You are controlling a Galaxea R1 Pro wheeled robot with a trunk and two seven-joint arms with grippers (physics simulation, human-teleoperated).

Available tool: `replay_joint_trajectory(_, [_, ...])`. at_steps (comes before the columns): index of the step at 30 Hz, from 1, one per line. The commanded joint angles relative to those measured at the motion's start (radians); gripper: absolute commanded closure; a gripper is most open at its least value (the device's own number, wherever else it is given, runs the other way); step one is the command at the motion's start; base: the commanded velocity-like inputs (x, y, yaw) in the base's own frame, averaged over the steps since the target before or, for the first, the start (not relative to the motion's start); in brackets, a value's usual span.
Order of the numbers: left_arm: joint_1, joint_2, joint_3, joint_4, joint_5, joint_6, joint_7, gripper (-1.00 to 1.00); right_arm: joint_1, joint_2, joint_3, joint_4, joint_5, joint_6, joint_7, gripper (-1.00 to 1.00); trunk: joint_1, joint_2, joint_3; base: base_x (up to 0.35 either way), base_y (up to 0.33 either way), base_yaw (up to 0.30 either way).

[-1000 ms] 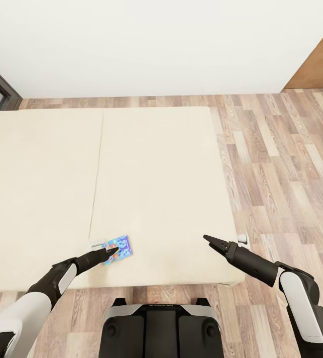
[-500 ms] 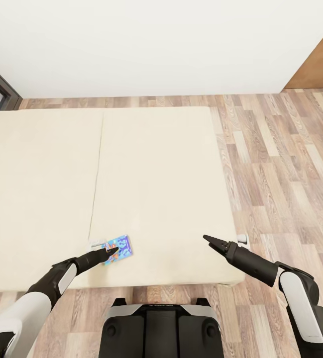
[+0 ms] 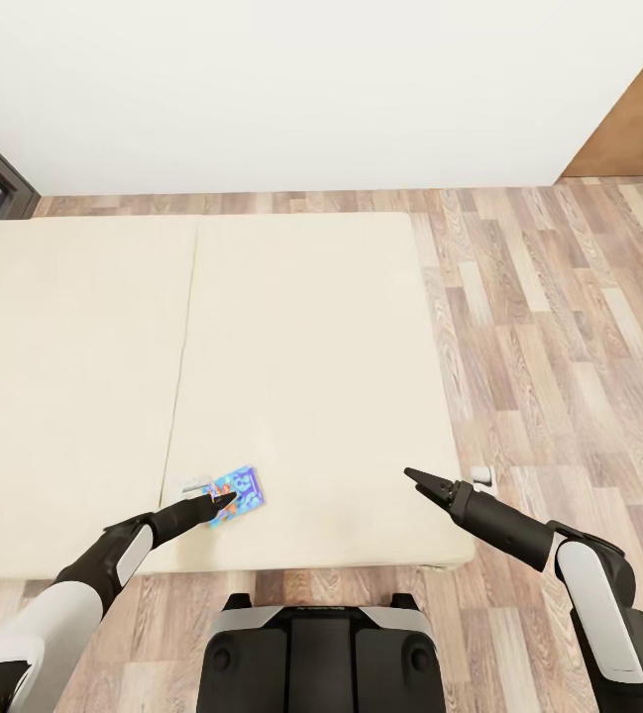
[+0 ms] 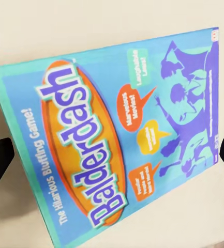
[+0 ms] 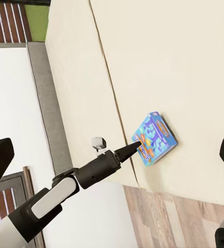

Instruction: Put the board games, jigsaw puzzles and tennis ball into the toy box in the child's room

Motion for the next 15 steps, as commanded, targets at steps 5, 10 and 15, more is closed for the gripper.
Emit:
replay_joint_trajectory(5, [0.000, 0.000, 0.004, 0.000, 0.008, 0.010, -0.003, -1.00, -0.001, 0.000, -0.001, 0.000, 0.006, 0.005, 0.007, -1.00, 0.001, -0.001, -0.001, 0.003, -0.005, 0.000])
replay_joint_trajectory(10, [0.000, 0.000, 0.004, -0.001, 0.008, 0.010, -0.003, -1.00, -0.001, 0.001, -0.001, 0.000, 0.006, 0.005, 0.007, -1.00, 0.001, -0.001, -0.001, 0.058, -0.103, 0.000])
replay_joint_trajectory(15, [0.000, 0.000, 0.004, -0.008, 0.008, 0.010, -0.004, -1.00, -0.001, 0.001, -0.001, 0.000, 0.006, 0.005, 0.007, -1.00, 0.001, -0.001, -0.001, 0.035, -0.075, 0.000])
